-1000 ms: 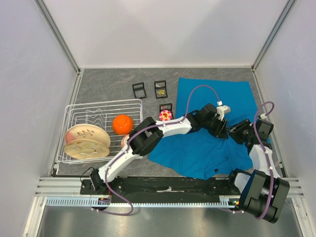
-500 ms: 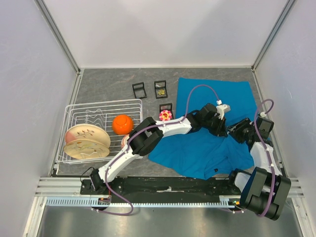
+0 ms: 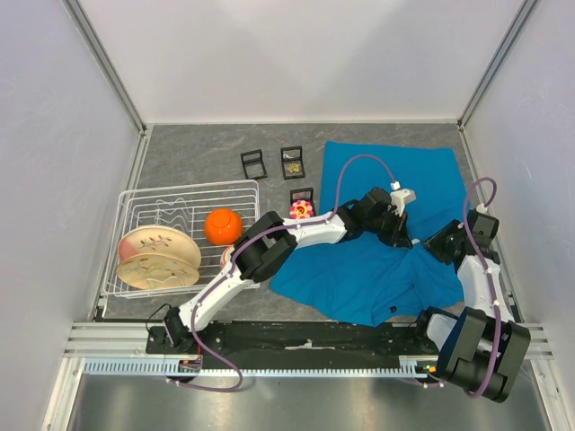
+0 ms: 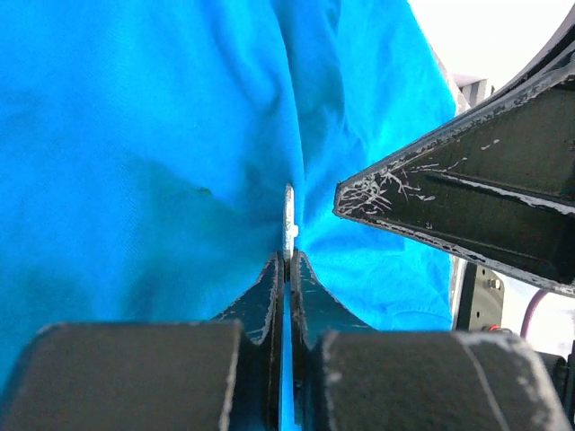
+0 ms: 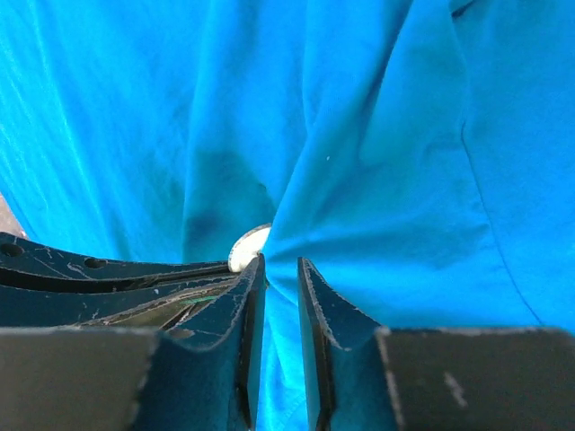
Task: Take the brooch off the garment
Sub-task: Pick up the brooch from the clothes.
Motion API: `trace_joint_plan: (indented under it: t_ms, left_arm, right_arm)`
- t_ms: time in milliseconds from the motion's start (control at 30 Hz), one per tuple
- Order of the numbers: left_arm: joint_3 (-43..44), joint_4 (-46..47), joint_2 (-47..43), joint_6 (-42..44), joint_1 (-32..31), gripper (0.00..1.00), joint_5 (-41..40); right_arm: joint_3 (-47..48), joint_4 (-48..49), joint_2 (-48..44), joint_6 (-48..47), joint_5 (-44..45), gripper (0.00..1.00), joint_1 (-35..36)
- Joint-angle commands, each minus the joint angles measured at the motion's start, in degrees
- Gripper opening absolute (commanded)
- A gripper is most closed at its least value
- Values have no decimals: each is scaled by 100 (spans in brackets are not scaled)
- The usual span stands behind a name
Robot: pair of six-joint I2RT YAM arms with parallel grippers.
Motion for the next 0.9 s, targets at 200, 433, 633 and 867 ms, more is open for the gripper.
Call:
trace_joint_plan:
  t_ms: [200, 433, 633, 867]
  left_arm:
    - [-20, 507, 87, -191, 42, 2, 273]
    - [-29, 595, 78, -200, 42, 2, 334]
    - [-21, 578, 70, -235, 42, 2, 325]
    - [50, 332, 70, -244, 25, 2, 281]
  right_arm:
    - [-5, 199, 85, -44, 31, 18, 81]
    - [-172, 269, 217, -8, 22, 19, 107]
    - [-208, 287, 375, -17, 119, 20, 107]
    - [-190, 138, 349, -79, 540, 21, 107]
